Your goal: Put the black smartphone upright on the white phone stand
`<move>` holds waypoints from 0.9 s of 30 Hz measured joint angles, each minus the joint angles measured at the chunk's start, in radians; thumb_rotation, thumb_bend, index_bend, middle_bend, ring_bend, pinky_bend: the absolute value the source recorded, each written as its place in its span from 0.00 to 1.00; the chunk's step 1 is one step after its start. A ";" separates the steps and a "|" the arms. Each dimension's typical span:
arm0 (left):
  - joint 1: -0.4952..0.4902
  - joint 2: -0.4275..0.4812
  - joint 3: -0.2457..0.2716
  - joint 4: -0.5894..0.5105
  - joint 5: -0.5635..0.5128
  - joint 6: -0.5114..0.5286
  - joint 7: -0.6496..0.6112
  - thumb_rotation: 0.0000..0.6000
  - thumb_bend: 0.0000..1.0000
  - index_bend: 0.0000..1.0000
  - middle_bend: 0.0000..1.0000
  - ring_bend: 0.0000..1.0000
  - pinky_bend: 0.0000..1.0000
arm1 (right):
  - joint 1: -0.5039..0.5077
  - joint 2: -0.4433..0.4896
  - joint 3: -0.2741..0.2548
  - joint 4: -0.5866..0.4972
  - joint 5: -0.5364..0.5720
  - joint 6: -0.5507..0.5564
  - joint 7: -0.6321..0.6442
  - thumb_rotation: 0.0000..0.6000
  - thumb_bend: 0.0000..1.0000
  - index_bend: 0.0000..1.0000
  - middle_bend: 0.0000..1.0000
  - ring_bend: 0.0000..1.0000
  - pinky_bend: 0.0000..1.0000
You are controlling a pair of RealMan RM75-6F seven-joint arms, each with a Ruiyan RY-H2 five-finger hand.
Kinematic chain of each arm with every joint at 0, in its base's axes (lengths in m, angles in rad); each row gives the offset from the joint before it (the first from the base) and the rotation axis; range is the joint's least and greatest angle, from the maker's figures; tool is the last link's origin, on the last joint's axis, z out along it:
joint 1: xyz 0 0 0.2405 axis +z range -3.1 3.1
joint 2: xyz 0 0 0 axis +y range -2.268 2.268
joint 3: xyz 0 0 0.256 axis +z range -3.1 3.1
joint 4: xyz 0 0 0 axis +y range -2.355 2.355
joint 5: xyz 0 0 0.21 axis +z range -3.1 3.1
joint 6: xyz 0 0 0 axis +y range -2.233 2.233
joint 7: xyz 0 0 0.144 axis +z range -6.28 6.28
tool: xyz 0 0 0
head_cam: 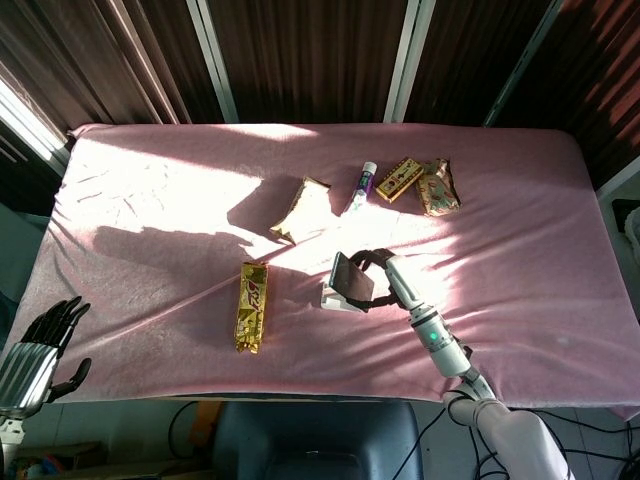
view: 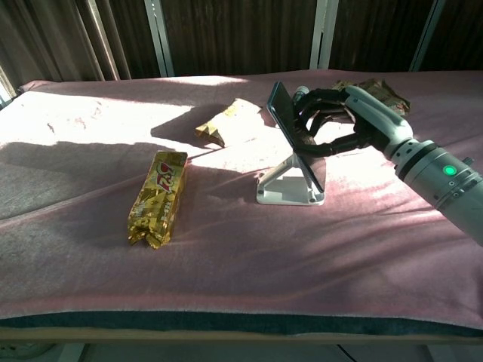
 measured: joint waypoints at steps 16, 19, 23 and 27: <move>-0.010 -0.006 -0.003 -0.007 -0.015 -0.025 0.020 1.00 0.38 0.00 0.01 0.02 0.14 | 0.040 -0.072 -0.029 0.136 -0.014 -0.038 0.048 1.00 0.26 1.00 0.78 0.56 0.44; -0.012 -0.008 -0.004 -0.007 -0.019 -0.028 0.029 1.00 0.38 0.00 0.01 0.02 0.14 | 0.040 -0.079 -0.030 0.143 -0.012 -0.037 0.068 1.00 0.26 1.00 0.78 0.56 0.44; -0.014 -0.014 -0.007 -0.009 -0.027 -0.034 0.046 1.00 0.38 0.00 0.01 0.02 0.14 | 0.037 -0.089 -0.031 0.155 -0.007 -0.051 0.096 1.00 0.26 1.00 0.78 0.56 0.44; -0.015 -0.019 -0.011 -0.010 -0.035 -0.037 0.059 1.00 0.39 0.00 0.01 0.02 0.14 | 0.030 -0.099 -0.033 0.168 -0.002 -0.066 0.125 1.00 0.26 1.00 0.78 0.56 0.45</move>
